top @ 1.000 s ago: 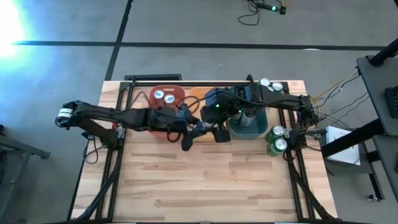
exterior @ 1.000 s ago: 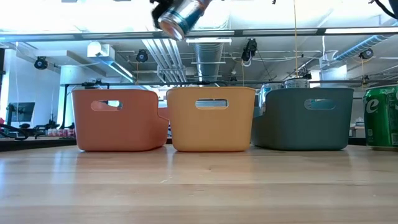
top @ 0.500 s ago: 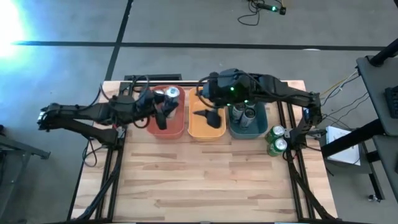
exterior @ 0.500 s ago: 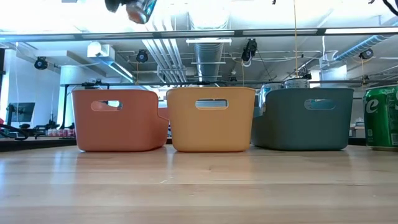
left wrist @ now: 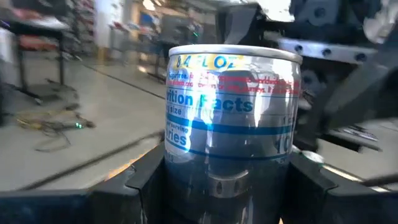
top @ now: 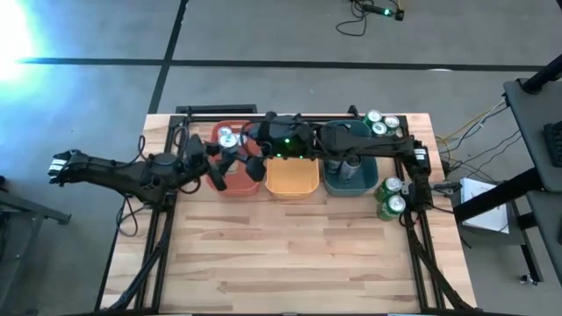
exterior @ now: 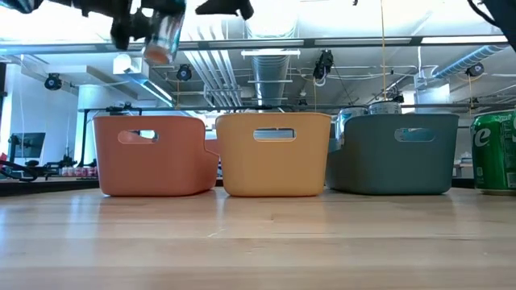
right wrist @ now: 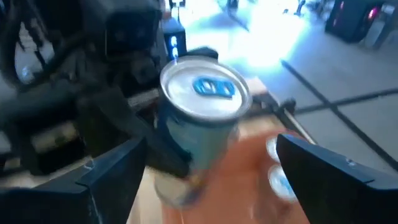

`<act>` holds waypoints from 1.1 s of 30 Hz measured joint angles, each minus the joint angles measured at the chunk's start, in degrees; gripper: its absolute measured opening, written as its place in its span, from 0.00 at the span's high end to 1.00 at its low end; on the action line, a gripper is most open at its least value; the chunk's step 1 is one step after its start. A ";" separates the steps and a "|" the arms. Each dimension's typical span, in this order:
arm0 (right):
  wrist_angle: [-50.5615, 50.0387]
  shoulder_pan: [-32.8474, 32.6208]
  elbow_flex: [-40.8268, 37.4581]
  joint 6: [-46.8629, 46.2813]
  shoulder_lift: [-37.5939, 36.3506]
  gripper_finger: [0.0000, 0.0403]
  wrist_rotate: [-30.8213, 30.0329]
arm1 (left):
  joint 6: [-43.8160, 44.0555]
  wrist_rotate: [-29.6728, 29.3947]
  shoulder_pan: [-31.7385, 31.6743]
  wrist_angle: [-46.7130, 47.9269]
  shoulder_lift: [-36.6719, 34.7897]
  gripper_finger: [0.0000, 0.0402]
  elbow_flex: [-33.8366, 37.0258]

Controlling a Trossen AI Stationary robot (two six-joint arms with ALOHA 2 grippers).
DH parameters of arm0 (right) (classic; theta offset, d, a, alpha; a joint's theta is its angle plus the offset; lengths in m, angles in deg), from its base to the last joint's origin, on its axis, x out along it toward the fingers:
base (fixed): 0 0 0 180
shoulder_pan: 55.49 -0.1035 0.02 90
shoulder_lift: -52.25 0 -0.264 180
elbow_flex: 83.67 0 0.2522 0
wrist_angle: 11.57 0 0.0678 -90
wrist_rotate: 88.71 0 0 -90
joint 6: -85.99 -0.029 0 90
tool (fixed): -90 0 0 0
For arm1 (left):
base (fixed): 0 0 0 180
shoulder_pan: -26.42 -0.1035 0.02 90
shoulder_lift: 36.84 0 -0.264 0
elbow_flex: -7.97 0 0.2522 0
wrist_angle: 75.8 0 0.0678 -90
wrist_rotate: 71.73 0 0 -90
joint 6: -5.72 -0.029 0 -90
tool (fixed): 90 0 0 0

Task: Sort soda cans
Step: Put the blue soda can into the orange bin

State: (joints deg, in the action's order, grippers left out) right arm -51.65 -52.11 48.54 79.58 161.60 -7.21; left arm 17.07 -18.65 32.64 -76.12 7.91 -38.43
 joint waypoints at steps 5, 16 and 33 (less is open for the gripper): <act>7.12 0.11 0.37 -0.12 2.80 0.11 -0.15 | -4.22 -6.78 -0.02 -0.40 -5.04 0.49 3.53; 14.66 0.78 -0.76 -4.54 6.22 0.18 -0.32 | -3.51 -5.75 -0.04 -1.76 -10.66 0.49 9.10; 17.37 0.98 -0.81 -4.65 8.03 0.33 2.86 | -3.97 -2.64 0.00 -5.46 -4.63 0.47 6.02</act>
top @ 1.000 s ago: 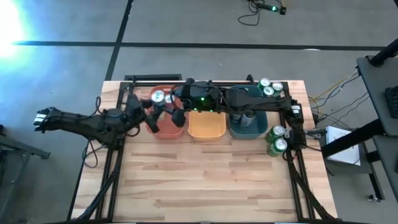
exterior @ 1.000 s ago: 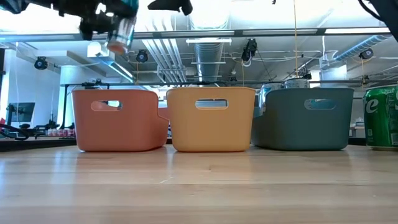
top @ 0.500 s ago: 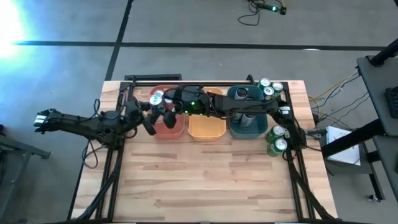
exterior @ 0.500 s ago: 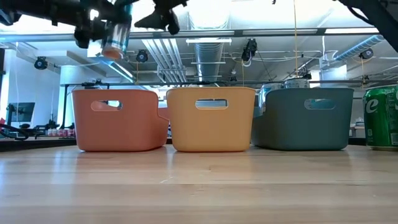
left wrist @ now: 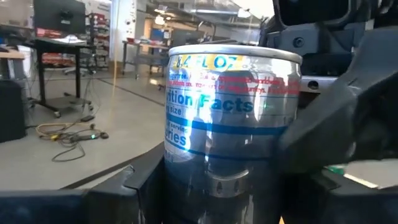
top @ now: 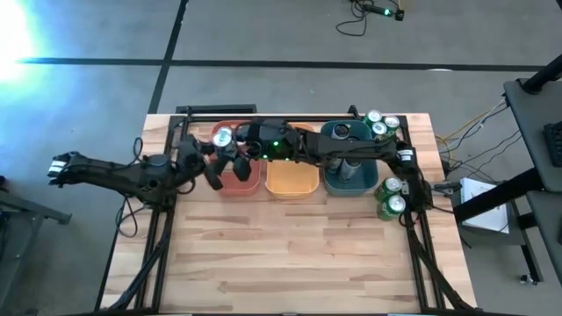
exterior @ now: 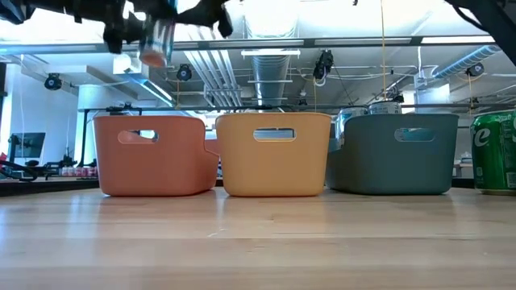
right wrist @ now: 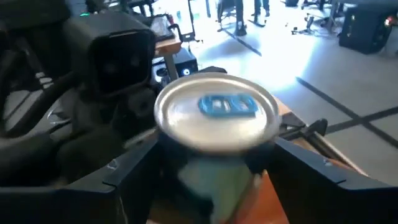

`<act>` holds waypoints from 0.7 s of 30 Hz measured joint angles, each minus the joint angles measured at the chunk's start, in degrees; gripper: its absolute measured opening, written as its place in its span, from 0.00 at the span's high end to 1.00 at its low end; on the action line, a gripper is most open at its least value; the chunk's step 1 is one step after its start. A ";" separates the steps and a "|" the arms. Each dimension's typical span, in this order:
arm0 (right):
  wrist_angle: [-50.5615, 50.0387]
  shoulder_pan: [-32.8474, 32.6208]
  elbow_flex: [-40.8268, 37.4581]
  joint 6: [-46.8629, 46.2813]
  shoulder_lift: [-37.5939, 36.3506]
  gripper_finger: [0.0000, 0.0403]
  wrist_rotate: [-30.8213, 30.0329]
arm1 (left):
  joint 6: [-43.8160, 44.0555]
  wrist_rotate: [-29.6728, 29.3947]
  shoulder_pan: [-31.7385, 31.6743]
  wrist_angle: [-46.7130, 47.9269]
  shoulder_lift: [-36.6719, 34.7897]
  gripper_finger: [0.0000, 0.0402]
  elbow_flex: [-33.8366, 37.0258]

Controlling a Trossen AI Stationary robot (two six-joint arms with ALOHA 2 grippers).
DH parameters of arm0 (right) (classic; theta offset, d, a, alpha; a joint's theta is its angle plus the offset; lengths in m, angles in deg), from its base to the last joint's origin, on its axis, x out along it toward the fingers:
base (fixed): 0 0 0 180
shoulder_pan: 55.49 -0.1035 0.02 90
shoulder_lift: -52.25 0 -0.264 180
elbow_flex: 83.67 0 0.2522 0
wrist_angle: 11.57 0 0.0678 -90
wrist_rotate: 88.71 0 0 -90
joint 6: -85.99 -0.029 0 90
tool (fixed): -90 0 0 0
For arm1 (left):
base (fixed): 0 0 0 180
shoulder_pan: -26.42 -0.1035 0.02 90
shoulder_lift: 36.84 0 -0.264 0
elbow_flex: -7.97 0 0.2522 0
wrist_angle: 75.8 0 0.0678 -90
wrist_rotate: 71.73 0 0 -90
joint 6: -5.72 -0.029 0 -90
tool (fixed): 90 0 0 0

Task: Sort soda cans
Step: Put the blue soda can into the orange bin

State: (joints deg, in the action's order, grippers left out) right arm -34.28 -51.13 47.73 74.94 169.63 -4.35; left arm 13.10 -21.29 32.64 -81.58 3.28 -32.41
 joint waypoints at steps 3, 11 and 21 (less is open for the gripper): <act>-2.71 -0.08 0.00 2.80 -2.59 0.33 -0.21 | 0.53 -0.08 0.00 -0.47 -1.59 0.48 -1.00; -7.30 -0.08 0.02 5.75 -5.55 0.19 -0.50 | 2.77 -3.29 -0.09 -9.25 -3.58 0.47 -2.27; -5.05 -0.21 -0.09 2.73 -2.05 0.17 4.99 | 4.01 3.10 -0.04 -19.72 2.59 0.47 -1.94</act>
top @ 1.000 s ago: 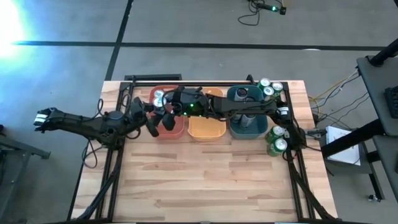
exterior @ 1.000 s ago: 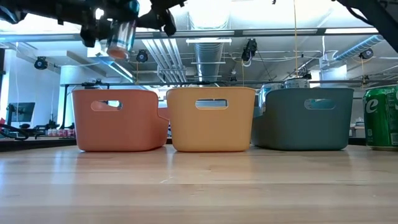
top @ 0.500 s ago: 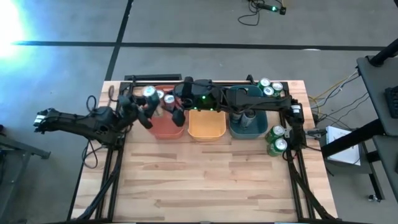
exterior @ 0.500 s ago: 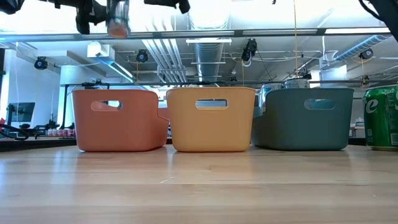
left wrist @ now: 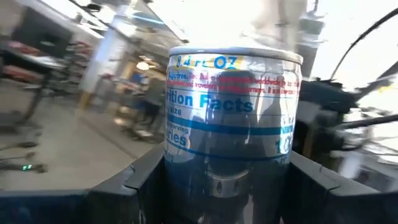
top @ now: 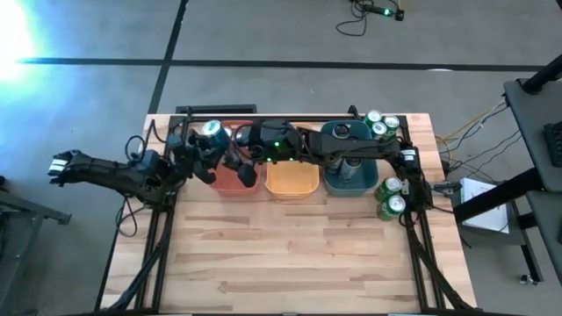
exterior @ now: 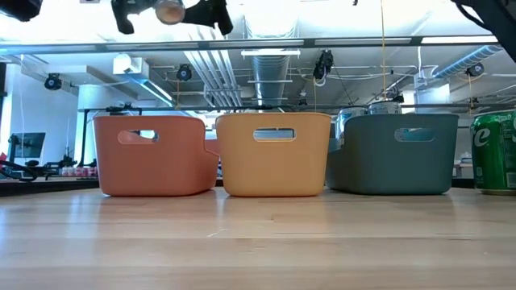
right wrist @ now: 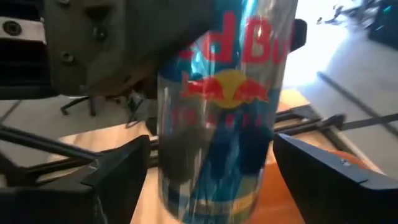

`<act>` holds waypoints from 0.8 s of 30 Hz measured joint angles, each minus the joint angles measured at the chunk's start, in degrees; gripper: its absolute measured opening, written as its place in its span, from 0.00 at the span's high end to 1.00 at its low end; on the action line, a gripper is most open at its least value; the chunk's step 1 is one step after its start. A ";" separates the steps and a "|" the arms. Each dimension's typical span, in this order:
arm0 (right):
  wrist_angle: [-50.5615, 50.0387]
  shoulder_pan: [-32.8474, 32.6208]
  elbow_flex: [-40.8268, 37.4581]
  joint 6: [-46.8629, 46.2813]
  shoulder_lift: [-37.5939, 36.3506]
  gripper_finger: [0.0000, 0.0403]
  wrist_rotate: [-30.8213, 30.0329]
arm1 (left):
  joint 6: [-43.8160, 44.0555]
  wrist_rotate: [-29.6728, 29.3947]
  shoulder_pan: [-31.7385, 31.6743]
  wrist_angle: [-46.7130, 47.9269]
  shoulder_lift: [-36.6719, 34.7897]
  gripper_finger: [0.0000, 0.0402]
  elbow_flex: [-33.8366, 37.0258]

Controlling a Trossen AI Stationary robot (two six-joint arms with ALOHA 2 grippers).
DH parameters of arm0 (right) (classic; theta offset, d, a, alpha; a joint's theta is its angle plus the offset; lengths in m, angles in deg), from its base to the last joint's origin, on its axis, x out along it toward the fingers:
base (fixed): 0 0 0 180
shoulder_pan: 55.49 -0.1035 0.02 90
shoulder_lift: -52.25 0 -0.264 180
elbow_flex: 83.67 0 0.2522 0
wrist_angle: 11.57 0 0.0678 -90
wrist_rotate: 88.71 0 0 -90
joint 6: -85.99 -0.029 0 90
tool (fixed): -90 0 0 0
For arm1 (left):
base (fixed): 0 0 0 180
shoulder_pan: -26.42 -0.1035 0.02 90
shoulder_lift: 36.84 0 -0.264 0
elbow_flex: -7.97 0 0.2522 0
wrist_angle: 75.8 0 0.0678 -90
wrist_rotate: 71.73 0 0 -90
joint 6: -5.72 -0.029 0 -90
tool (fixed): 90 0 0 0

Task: Sort soda cans
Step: Put the blue soda can into the orange bin

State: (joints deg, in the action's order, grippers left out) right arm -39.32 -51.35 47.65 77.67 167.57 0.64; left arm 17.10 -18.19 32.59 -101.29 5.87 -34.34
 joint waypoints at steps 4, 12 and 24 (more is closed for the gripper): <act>-1.81 0.00 0.00 -0.76 0.02 0.23 1.12 | 0.01 2.09 0.02 -2.61 2.23 0.47 0.07; -2.94 0.00 0.11 -0.56 -0.21 0.43 1.95 | -0.92 3.12 -0.06 -3.98 3.59 0.44 -0.61; -25.10 0.09 0.13 8.72 -3.77 0.41 3.15 | 2.86 7.19 0.00 44.05 -3.63 0.31 -13.19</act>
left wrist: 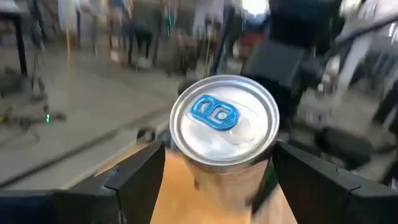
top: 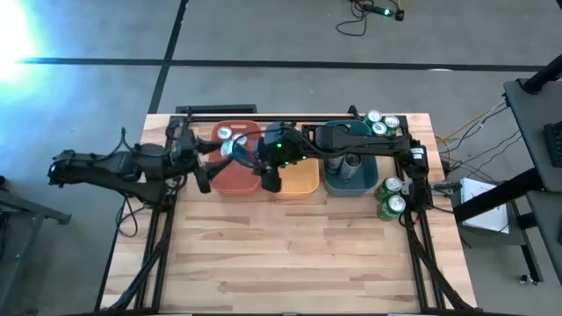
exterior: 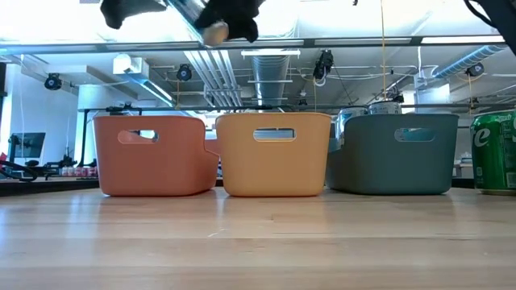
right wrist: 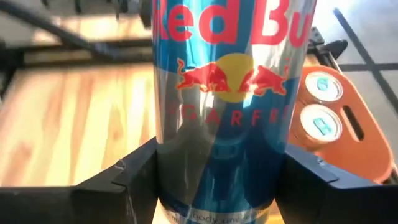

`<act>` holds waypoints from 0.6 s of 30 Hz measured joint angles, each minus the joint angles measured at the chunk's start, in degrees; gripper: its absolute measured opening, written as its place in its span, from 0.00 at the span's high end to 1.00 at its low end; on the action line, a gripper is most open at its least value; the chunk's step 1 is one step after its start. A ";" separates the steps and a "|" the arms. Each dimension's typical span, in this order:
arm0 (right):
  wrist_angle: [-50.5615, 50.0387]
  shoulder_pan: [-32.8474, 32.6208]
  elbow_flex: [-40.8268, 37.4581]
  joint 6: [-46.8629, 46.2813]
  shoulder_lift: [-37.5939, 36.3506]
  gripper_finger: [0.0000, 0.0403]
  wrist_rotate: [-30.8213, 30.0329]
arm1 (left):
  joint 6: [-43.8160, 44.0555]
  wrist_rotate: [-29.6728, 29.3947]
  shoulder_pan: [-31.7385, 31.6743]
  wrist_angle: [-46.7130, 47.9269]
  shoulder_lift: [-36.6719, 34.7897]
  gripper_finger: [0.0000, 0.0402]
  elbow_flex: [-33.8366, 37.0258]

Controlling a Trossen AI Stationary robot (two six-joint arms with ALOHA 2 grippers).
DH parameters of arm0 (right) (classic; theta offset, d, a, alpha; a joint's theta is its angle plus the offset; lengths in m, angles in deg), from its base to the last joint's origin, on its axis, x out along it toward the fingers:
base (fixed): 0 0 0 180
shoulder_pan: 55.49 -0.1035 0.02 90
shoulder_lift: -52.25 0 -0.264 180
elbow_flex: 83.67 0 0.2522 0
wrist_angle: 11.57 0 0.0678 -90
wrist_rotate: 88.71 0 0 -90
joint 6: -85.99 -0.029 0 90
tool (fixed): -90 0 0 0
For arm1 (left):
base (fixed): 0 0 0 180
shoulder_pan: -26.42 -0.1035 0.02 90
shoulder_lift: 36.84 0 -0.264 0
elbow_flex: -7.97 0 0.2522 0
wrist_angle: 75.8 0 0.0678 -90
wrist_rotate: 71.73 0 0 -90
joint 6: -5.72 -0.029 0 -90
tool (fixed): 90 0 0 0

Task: Sort soda cans
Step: Put the blue soda can into the orange bin

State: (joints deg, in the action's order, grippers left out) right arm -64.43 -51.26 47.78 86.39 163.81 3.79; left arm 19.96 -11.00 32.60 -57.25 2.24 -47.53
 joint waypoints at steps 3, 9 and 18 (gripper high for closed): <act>-5.32 -0.12 0.02 3.78 -0.26 0.40 0.17 | 2.54 2.25 0.04 13.08 1.86 0.31 -5.81; -7.00 -0.90 0.04 9.74 -0.26 0.42 0.50 | 8.17 6.37 0.04 21.53 6.31 0.32 -12.07; -8.68 -1.38 -0.11 13.15 -0.23 0.42 0.56 | 12.05 9.36 -0.22 21.86 9.54 0.30 -12.71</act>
State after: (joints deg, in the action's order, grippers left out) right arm -73.11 -52.64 47.67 99.54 163.57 4.35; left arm 32.01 -1.64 32.38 -35.39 11.78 -60.25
